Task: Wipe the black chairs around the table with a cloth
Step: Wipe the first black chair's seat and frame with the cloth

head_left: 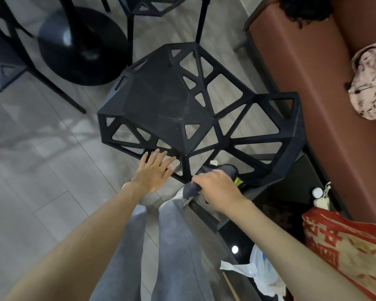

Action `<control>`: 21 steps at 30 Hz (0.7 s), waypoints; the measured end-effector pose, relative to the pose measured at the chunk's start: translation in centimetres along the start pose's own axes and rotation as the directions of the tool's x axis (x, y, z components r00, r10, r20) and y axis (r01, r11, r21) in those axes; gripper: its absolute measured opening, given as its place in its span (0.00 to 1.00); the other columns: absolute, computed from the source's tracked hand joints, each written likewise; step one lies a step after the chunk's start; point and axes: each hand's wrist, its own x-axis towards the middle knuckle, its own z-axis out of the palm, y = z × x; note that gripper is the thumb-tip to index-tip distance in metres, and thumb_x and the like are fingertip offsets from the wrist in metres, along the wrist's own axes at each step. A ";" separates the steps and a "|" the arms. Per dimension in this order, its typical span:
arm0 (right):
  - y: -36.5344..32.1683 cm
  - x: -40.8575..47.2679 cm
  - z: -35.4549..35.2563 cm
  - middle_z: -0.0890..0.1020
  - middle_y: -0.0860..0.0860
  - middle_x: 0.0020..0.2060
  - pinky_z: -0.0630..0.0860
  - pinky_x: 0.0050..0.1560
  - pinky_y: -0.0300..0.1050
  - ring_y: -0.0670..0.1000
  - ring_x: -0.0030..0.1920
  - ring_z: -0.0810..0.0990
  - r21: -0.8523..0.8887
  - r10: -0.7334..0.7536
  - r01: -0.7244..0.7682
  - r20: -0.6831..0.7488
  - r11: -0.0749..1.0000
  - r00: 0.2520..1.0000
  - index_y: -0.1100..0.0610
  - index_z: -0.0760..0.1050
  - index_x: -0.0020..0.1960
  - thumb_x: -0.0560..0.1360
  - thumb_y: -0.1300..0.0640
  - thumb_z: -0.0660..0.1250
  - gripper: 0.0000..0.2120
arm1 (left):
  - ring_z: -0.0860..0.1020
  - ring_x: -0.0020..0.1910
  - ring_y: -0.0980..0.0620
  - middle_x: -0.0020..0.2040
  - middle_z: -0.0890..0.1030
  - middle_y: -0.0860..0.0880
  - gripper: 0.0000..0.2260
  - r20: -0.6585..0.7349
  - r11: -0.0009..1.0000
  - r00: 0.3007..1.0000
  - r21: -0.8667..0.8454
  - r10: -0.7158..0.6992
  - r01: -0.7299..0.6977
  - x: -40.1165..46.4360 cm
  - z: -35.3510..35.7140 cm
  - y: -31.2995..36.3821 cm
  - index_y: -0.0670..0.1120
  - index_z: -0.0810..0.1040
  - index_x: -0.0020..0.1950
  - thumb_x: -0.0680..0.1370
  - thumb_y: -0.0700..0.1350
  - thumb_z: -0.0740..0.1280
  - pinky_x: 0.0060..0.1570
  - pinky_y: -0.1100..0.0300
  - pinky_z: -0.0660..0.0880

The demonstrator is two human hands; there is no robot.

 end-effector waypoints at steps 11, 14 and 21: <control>5.4 6.9 -0.3 0.82 0.59 0.56 0.78 0.55 0.53 0.63 0.60 0.81 -0.043 0.220 -0.216 0.180 0.976 0.959 0.54 0.77 0.60 0.77 0.66 0.66 0.14 | 0.47 0.84 0.47 0.84 0.56 0.50 0.35 -0.111 0.999 0.994 -0.051 0.002 -0.008 0.5 1.4 -0.8 0.58 0.52 0.84 0.80 0.65 0.31 0.81 0.44 0.42; 6.1 7.3 -0.1 0.82 0.59 0.57 0.78 0.56 0.54 0.64 0.60 0.80 -0.021 0.248 -0.247 0.152 0.969 0.957 0.56 0.77 0.61 0.79 0.64 0.66 0.12 | 0.49 0.84 0.45 0.84 0.56 0.49 0.34 -0.135 0.999 0.991 -0.041 0.010 -0.015 0.7 1.9 -1.1 0.56 0.51 0.85 0.81 0.67 0.34 0.81 0.43 0.43; 4.4 6.3 0.8 0.83 0.52 0.52 0.75 0.53 0.55 0.59 0.55 0.81 0.087 0.001 -0.021 0.225 0.996 0.974 0.48 0.76 0.56 0.81 0.52 0.66 0.04 | 0.54 0.83 0.44 0.83 0.60 0.48 0.32 -0.181 1.000 0.983 0.012 -0.001 0.003 1.0 2.5 -1.5 0.54 0.45 0.85 0.84 0.67 0.40 0.80 0.40 0.47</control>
